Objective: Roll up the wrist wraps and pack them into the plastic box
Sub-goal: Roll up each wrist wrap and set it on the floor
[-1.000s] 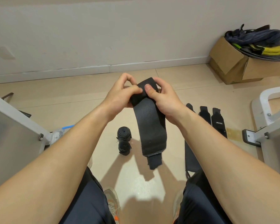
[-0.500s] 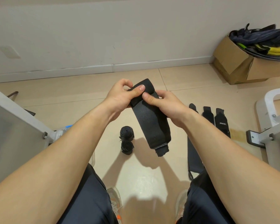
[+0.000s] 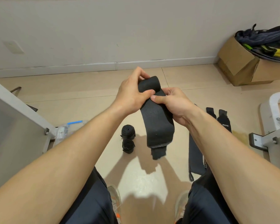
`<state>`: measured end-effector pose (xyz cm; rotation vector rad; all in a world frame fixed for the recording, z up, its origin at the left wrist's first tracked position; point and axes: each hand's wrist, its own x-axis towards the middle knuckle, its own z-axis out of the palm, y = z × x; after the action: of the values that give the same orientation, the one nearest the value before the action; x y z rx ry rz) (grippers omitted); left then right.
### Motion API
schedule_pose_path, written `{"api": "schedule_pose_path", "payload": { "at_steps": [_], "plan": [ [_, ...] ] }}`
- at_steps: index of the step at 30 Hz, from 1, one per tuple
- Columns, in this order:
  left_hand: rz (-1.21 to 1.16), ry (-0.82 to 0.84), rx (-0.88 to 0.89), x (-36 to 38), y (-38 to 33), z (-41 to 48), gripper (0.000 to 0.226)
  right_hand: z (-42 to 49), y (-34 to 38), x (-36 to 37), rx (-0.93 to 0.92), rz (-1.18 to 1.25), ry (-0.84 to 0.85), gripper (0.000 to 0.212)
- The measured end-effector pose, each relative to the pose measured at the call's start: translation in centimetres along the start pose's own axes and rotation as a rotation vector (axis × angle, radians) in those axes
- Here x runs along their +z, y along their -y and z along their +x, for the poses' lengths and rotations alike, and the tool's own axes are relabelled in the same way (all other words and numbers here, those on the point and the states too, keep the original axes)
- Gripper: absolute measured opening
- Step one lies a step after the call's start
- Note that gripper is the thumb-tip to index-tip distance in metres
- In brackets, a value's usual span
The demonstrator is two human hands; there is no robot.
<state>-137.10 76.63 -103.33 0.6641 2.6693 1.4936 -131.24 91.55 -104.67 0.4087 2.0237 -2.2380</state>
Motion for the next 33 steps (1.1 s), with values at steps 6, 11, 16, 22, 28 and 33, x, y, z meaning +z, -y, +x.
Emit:
{"api": "schedule_pose_path", "payload": {
  "at_steps": [6, 11, 16, 22, 28, 33],
  "plan": [
    [-0.164, 0.03, -0.142, 0.7, -0.1, 0.1, 0.04, -0.1, 0.5, 0.3, 0.158, 0.168, 0.004, 0.055],
    [-0.308, 0.064, -0.185, 1.1, -0.1, -0.4, 0.039, 0.2, -0.3, 0.8, 0.024, 0.024, -0.143, 0.058],
    [-0.421, 0.103, -0.207, 0.9, -0.4, -0.5, 0.025, 0.2, -0.1, 0.8, -0.014, 0.063, -0.19, 0.038],
    [-0.663, -0.041, -0.42, 1.8, 0.3, -0.7, 0.045, 0.7, -0.2, 0.8, -0.096, 0.009, -0.261, 0.028],
    [-0.78, 0.139, -0.56, 1.4, -0.3, -0.8, 0.046, 0.5, -0.2, 0.4, -0.142, 0.044, -0.238, 0.024],
    [-0.765, 0.07, -0.49, 1.7, -0.4, -0.7, 0.05, 0.2, -0.2, 0.8, -0.168, 0.067, -0.205, 0.024]
  ]
}}
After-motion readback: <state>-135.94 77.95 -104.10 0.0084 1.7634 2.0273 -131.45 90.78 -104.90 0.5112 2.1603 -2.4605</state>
